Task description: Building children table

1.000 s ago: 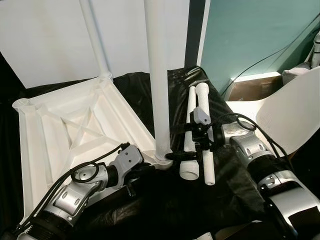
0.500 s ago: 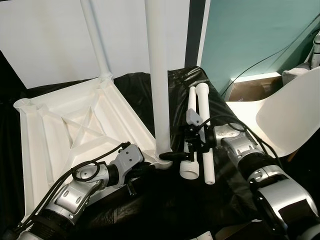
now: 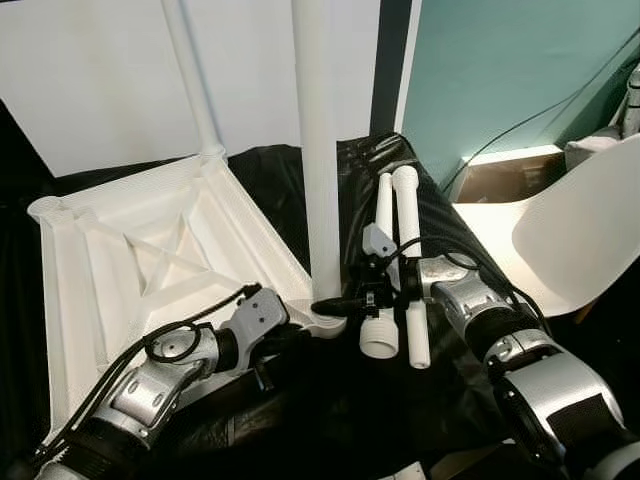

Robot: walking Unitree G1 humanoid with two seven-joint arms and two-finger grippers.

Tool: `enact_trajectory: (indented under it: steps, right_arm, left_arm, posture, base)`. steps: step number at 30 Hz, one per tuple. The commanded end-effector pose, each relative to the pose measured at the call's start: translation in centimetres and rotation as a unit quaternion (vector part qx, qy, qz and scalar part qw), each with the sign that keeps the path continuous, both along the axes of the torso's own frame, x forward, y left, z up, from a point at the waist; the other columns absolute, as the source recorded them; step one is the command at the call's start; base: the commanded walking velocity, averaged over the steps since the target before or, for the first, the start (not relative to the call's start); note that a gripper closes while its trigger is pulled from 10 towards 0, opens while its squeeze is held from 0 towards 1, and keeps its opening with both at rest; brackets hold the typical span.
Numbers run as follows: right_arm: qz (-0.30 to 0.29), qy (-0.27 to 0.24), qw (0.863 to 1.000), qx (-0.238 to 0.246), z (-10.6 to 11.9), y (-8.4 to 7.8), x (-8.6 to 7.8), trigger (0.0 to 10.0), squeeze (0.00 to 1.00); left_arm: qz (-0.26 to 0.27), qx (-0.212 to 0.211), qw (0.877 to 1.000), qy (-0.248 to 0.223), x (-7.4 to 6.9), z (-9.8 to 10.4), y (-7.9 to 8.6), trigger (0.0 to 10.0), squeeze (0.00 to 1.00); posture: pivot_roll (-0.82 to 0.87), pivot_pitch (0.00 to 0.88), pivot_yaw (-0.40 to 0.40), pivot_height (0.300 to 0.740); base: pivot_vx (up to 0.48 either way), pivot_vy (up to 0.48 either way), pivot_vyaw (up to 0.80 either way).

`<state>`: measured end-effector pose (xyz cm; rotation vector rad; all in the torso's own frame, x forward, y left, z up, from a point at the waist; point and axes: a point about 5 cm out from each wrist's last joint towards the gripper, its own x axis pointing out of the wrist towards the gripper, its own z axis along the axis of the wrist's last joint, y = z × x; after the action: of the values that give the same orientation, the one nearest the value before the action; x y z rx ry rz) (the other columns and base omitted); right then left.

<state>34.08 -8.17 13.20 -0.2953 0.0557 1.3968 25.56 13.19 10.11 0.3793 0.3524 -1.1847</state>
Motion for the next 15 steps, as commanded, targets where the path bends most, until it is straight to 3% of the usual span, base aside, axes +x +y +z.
enact_trajectory:
  steps: [1,4,5,7,10,11,12,15]
  right_arm:
    - [-0.070,-0.002,0.997,0.018,0.1,-1.4,0.7,0.0,0.00]
    - [-0.112,-0.002,0.993,0.028,-0.7,-1.1,0.5,0.0,0.00]
    - [-0.211,-0.006,0.976,0.054,-2.1,0.0,0.0,0.0,0.00]
    - [-0.288,-0.015,0.954,0.085,-2.7,0.9,-0.4,0.0,0.00]
    - [-0.308,-0.025,0.946,0.101,-2.7,1.5,-0.6,0.0,0.00]
    - [-0.301,-0.047,0.944,0.129,-2.4,3.6,-1.5,0.0,0.00]
    - [-0.291,-0.052,0.946,0.135,-2.3,4.3,-1.8,0.0,0.00]
    - [-0.281,-0.059,0.948,0.137,-2.1,4.7,-2.0,0.0,0.00]
  left_arm:
    - [-0.067,0.010,0.994,0.084,-2.2,-2.5,-0.6,10.0,0.00]
    - [-0.067,0.010,0.994,0.084,-2.2,-2.5,-0.6,10.0,0.00]
    - [-0.068,0.010,0.994,0.084,-2.2,-2.5,-0.7,10.0,0.00]
    - [-0.070,0.010,0.994,0.085,-2.2,-2.5,-0.7,10.0,0.00]
    - [-0.071,0.010,0.994,0.084,-2.1,-2.4,-0.7,10.0,0.00]
    - [-0.074,0.010,0.994,0.084,-2.1,-2.4,-0.8,10.0,0.00]
    - [-0.075,0.010,0.994,0.084,-2.1,-2.3,-0.8,10.0,0.00]
    - [-0.075,0.011,0.994,0.084,-2.0,-2.3,-0.8,10.0,0.00]
  posture:
    - [0.04,0.000,-0.008,0.740]
    - [0.04,0.000,-0.006,0.740]
    - [0.03,0.000,-0.004,0.740]
    - [0.03,0.000,-0.001,0.740]
    - [0.03,0.000,0.003,0.740]
    - [0.03,0.000,0.006,0.740]
    - [0.03,0.000,0.005,0.740]
    - [0.04,0.000,0.004,0.740]
  base:
    - [0.000,0.000,0.00]
    - [0.000,0.000,0.00]
    - [0.000,0.000,0.00]
    - [0.000,0.000,0.00]
    - [0.000,0.000,0.00]
    - [0.000,0.000,0.00]
    - [0.000,0.000,0.00]
    - [0.000,0.000,0.00]
